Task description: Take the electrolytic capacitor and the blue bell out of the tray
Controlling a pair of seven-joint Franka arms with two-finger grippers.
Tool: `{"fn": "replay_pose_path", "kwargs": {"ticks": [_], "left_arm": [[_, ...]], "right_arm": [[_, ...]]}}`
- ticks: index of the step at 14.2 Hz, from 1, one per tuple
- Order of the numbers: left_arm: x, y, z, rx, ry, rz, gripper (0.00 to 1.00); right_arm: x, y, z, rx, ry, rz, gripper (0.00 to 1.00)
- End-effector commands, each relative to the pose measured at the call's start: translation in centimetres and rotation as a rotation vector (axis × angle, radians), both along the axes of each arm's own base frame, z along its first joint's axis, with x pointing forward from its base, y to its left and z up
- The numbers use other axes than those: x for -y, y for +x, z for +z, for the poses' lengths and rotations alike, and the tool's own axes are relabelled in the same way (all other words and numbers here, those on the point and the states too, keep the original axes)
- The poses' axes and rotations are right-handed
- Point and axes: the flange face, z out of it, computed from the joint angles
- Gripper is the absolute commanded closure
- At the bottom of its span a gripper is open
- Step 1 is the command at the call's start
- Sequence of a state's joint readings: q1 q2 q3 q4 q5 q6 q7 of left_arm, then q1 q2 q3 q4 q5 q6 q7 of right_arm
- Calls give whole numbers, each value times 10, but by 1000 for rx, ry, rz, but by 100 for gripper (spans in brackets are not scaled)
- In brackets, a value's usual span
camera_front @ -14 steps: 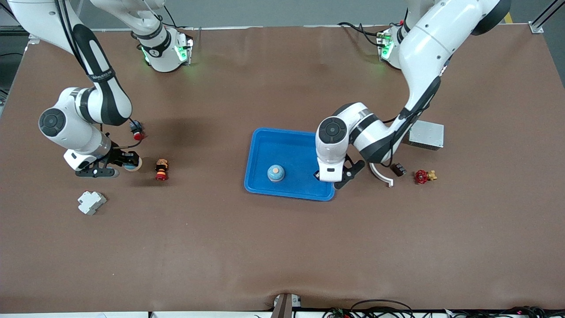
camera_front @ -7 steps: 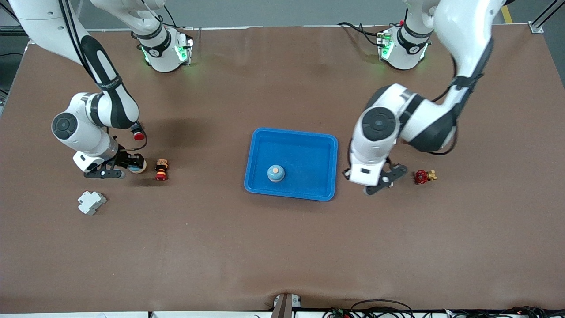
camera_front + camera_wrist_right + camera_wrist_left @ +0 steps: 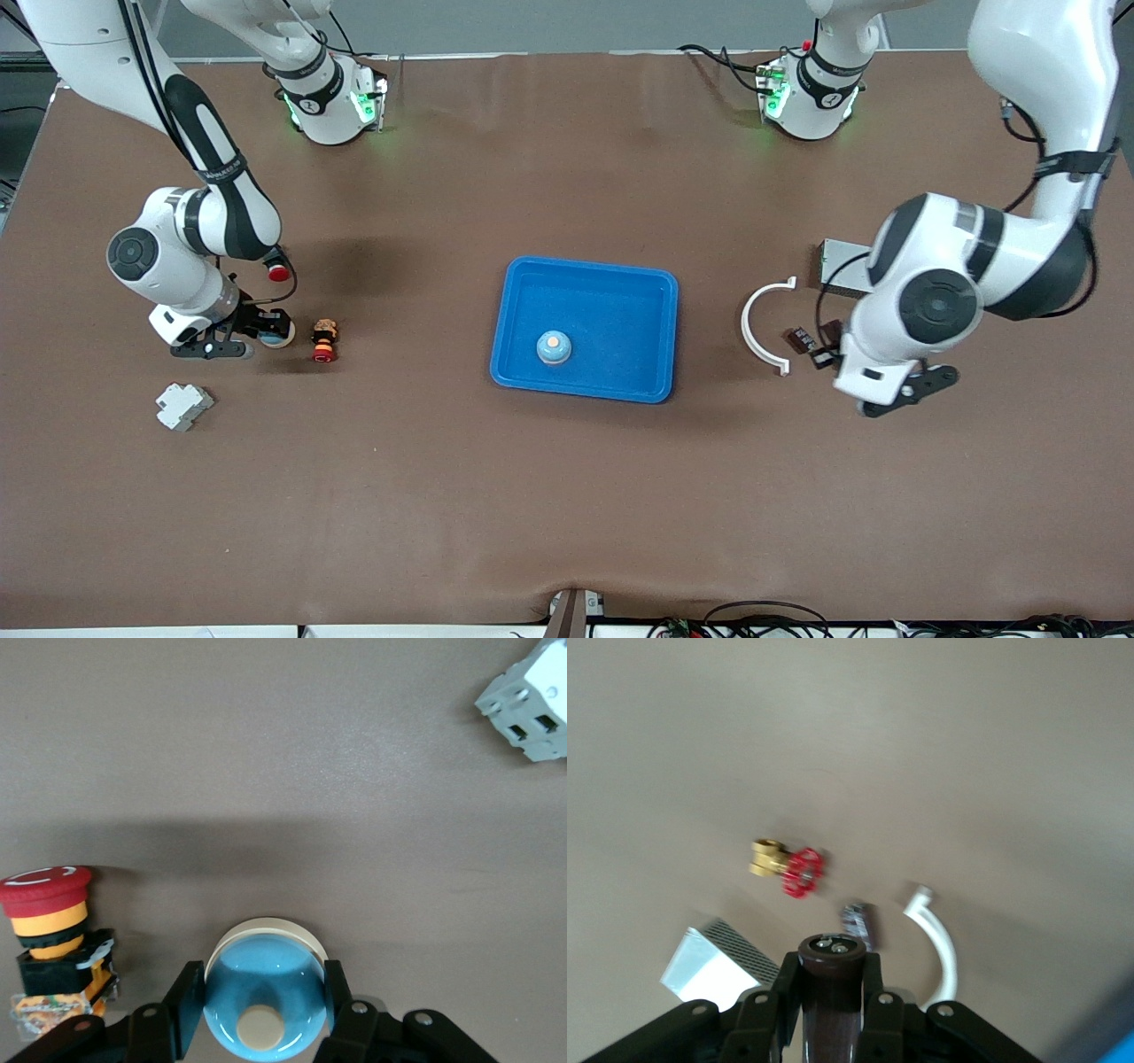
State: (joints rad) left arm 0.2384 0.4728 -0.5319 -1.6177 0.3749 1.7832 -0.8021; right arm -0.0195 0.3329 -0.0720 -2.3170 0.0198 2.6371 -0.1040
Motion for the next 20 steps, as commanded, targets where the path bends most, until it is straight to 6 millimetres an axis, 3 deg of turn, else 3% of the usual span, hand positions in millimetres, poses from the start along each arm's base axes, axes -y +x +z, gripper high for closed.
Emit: {"fn": "replay_pose_path", "kwargs": {"ticks": [1,3,5,6,7,13,16,18,20], "left_arm": [[-40,-9,-5,-33,3,43,100],[-53,-10,-16,-41,-1,60,100],[-79,-11,-34,-18,-16,90,100],[-87,-13,-49,6,-27,90,100],[-93,-15,-60,32,-29,81,100],[-117,-16,-91,73,-61,97,100],[-114,-20,-108,100,-90,98,100],[-115,-20,-112,101,-95,100,100],[-113,-23,-116,93,-96,98,100]], "right_arm": [[6,-3,-5,8,6,-9,100],[6,-3,-6,8,6,-9,100],[6,-3,-10,7,6,-13,100],[7,-3,-11,7,8,-20,59],[7,-3,-11,11,15,-35,1],[7,-3,-10,13,18,-41,0],[2,-1,1,7,22,-27,0],[-8,5,23,-18,31,-12,0],[-31,12,57,-57,39,-16,0]]}}
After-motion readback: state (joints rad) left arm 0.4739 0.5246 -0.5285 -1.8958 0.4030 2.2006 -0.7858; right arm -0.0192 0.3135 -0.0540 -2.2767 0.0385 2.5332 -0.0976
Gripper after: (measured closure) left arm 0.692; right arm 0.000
